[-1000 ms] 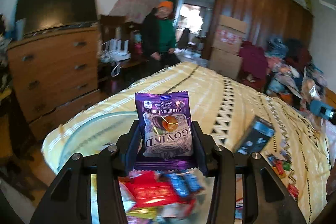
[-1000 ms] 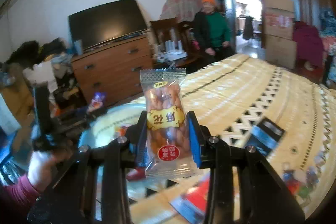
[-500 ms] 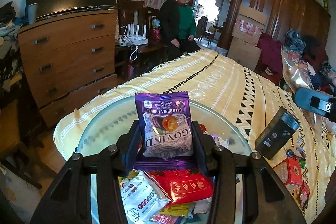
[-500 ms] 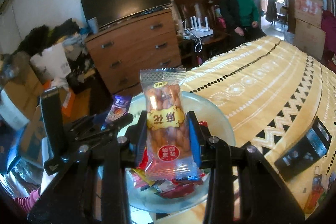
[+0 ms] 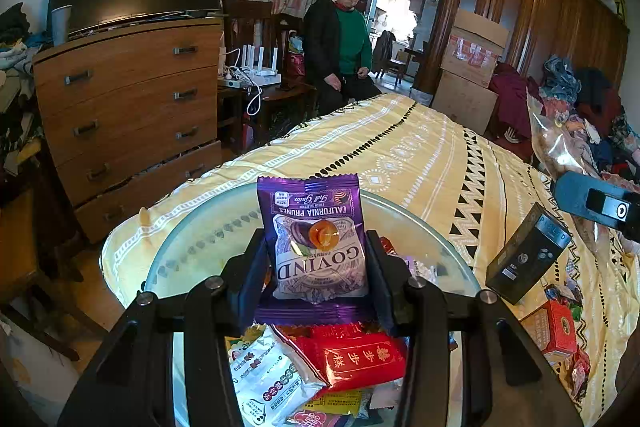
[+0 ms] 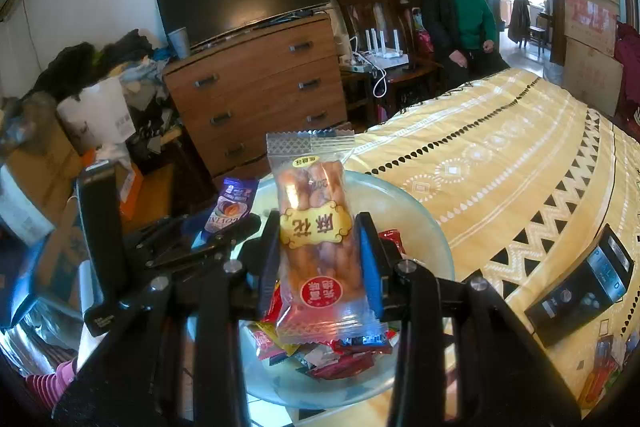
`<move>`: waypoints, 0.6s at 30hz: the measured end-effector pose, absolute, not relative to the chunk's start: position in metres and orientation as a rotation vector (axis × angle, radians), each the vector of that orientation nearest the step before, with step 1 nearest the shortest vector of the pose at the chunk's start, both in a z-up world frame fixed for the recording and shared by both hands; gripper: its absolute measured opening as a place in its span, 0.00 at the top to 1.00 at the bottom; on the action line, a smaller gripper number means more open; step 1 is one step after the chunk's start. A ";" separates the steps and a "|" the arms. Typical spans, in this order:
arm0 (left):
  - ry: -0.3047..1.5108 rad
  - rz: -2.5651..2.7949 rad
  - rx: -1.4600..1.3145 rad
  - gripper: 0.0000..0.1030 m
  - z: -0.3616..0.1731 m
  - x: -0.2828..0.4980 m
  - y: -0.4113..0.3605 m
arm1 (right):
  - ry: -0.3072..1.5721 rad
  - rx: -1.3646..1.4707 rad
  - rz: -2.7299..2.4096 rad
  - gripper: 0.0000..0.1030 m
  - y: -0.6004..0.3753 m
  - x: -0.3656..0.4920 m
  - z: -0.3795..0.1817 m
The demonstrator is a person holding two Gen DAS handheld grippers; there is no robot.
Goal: Organize snacks
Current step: 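Hold both packets still above the glass bowl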
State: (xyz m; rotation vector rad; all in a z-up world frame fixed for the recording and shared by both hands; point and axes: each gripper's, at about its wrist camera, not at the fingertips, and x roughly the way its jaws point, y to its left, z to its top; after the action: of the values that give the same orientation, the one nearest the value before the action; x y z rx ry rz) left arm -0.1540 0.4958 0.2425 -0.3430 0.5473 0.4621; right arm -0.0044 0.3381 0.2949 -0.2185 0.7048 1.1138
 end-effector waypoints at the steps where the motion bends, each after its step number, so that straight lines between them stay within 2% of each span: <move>1: 0.547 0.462 -0.342 0.53 0.242 -0.154 0.496 | 0.705 -0.218 1.114 0.64 0.338 -0.005 0.295; 18: 0.551 0.461 -0.341 0.53 0.242 -0.152 0.495 | 0.717 -0.219 1.109 0.64 0.342 -0.005 0.286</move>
State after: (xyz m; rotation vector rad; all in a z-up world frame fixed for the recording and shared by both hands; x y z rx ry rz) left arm -0.1516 0.4948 0.2418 -0.3409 0.5512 0.4612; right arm -0.0047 0.3422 0.2864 -0.2188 0.7172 1.1089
